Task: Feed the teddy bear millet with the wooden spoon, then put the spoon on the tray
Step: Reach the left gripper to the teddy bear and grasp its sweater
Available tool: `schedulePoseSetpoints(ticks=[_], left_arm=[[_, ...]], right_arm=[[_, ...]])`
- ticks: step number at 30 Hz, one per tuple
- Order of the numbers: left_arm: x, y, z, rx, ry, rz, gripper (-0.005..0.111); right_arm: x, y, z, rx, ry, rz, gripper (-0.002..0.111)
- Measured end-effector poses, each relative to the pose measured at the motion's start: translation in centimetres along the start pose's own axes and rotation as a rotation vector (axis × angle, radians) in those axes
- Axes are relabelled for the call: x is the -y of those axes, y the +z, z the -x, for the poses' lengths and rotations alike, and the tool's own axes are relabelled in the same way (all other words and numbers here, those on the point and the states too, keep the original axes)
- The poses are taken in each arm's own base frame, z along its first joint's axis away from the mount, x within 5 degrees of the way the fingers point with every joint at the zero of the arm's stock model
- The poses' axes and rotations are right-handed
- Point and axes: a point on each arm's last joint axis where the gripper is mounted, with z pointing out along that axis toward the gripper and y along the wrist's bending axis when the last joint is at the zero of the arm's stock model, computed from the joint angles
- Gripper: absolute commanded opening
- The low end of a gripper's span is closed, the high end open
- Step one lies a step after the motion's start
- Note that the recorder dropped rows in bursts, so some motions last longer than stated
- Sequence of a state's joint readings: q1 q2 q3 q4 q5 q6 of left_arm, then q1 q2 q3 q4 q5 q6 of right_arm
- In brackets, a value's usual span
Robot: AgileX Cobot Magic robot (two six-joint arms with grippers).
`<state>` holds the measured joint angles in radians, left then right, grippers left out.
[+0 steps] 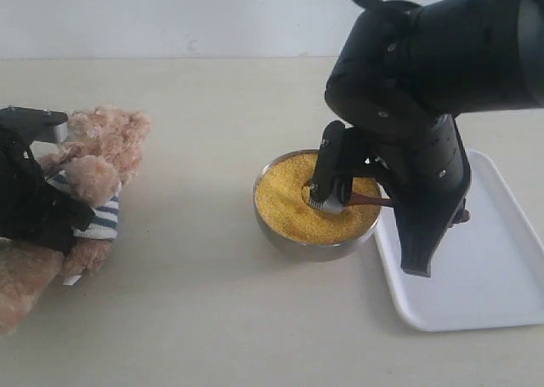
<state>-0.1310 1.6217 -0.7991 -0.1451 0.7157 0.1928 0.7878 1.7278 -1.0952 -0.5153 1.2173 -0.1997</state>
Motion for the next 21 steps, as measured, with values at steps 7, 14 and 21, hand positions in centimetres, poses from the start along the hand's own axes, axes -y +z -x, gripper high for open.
schedulePoseSetpoints(ticks=[7,14,21], left_arm=[[0.4,-1.4,-0.2,0.039,0.008,0.018,0.004],[0.6,-3.7,-0.8,0.096,0.020,0.024,0.004],[2.9,-3.6,-1.0,0.072,0.119,0.018,0.004]], right_arm=[[0.8,-0.8,-0.2,0.036,0.043,0.018,-0.001],[1.3,-0.3,-0.7,0.032,0.078,0.059,-0.001],[1.5,0.0,-0.9,0.031,0.092,0.087,-0.001]])
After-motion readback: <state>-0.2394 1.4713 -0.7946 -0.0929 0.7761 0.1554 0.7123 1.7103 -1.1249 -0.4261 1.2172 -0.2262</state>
